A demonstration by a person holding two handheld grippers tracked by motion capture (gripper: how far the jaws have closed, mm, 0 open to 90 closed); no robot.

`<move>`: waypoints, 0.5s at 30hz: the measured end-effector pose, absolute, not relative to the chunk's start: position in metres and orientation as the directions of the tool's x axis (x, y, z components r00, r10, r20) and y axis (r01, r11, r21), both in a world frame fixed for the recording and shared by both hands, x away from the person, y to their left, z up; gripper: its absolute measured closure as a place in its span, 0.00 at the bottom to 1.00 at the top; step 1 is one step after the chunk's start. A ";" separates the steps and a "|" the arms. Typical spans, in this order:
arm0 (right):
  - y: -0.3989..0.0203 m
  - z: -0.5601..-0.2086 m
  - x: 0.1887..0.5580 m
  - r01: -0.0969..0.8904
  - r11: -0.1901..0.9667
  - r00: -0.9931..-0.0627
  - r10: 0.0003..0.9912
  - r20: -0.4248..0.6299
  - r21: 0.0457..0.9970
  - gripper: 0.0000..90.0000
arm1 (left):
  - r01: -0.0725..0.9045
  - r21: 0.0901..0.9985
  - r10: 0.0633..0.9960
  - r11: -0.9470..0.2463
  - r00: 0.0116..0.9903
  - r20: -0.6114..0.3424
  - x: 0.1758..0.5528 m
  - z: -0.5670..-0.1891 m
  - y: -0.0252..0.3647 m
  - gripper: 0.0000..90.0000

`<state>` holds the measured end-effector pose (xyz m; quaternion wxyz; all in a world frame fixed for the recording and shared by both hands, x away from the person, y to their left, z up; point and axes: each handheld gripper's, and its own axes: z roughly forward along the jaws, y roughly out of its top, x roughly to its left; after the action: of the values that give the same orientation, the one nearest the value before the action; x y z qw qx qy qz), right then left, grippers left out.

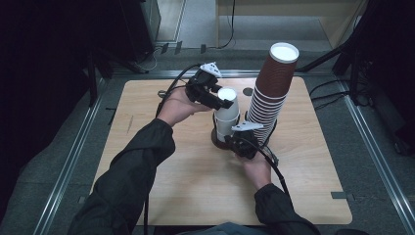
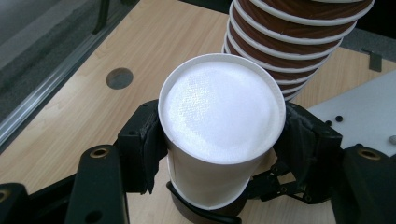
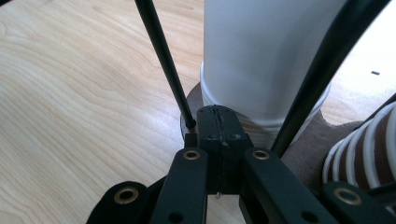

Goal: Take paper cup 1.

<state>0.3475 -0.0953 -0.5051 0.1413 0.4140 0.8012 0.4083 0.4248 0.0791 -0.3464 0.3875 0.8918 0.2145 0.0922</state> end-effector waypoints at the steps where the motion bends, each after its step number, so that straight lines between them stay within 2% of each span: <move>1: -0.095 -0.505 0.347 0.549 0.327 -0.620 0.777 0.112 0.769 1.00 | 0.313 0.731 0.456 -0.606 0.890 -0.003 0.425 -0.345 0.080 0.40; 15: -0.104 -0.497 0.337 0.540 0.369 -0.665 0.738 0.115 0.756 0.97 | 0.321 0.746 0.467 -0.583 0.884 -0.015 0.412 -0.319 0.105 0.40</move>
<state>0.3373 -0.1043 -0.4968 0.1223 0.3904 0.8183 0.4036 0.4125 0.1048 -0.3188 0.3983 0.8851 0.2228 0.0917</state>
